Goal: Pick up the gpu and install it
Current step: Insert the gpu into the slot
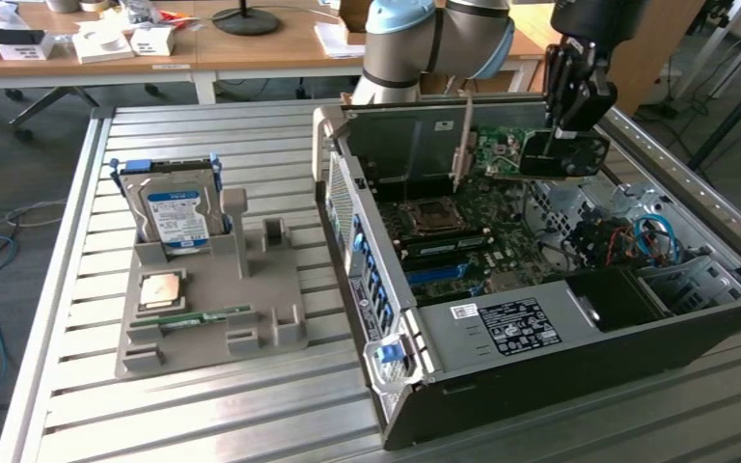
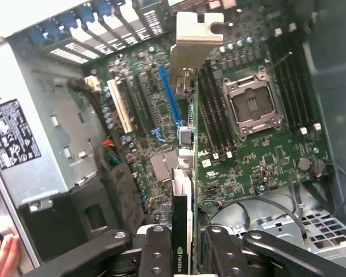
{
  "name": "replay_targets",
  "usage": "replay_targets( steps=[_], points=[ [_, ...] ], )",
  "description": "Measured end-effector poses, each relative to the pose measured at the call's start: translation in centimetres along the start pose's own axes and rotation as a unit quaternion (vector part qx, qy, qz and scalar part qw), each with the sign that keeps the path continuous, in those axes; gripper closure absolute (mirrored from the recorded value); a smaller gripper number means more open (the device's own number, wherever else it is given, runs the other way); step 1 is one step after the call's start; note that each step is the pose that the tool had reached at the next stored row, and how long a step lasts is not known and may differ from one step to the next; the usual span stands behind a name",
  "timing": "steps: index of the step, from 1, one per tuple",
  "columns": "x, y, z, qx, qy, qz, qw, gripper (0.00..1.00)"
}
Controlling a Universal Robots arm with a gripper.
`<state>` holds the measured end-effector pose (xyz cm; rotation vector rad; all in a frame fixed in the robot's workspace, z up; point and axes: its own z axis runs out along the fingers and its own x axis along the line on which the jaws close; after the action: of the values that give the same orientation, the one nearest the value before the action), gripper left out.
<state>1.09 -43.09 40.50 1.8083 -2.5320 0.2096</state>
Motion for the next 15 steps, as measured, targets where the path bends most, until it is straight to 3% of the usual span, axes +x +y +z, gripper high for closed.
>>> replay_targets(
  steps=[5,15],
  points=[
    [-0.04,0.14,-0.02,0.0040,0.0056,-0.016,0.9998,0.73],
    [-0.05,0.16,0.00,0.0048,0.0051,-0.023,0.9997,0.73]
  ],
)
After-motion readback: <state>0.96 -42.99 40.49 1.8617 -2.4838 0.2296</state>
